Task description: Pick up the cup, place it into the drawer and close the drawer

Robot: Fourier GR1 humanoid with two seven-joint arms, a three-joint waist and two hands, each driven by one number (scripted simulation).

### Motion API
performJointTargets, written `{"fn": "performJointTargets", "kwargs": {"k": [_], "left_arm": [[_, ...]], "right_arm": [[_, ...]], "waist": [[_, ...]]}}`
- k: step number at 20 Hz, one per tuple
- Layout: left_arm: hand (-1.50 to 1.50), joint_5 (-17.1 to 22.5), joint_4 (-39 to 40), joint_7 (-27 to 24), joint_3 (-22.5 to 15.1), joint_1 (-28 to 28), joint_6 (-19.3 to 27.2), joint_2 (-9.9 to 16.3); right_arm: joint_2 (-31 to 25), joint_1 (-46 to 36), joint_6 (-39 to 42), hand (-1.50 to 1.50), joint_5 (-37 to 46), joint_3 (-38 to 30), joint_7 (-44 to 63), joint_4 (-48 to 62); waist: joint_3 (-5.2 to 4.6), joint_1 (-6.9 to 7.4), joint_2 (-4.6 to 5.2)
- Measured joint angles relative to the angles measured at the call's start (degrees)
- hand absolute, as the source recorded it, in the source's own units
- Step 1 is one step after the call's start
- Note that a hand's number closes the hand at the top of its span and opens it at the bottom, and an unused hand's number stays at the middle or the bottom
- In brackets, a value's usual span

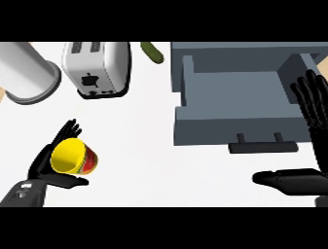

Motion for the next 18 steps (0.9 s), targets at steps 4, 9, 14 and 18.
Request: {"fn": "performJointTargets", "kwargs": {"k": [4, 9, 14, 18], "left_arm": [[-1.50, 0.8, -0.6, 0.7, -0.5, -0.4, -2.2, -0.3], [1.50, 1.9, -1.5, 1.4, -1.3, -0.6, -4.6, -1.9], [1.50, 3.5, -2.4, 3.3, -2.1, -0.6, -8.0, -3.1], [1.50, 5.6, -3.8, 4.1, -2.2, -1.4, -9.6, -4.5]], "right_arm": [[0.6, 0.1, -0.4, -1.50, 0.8, 0.7, -0.8, 0.5], [0.7, 0.2, 0.0, -1.50, 0.5, 0.7, -1.2, 1.4], [0.4, 0.6, 0.2, -1.50, 0.8, 0.5, -1.5, 1.7], [-0.4, -0.2, 0.6, -1.50, -0.1, -0.6, -0.8, 1.9]], "waist": [[-0.01, 0.19, -0.02], [-0.03, 0.16, 0.04], [-0.02, 0.25, -0.02], [-0.01, 0.31, -0.08]]}}
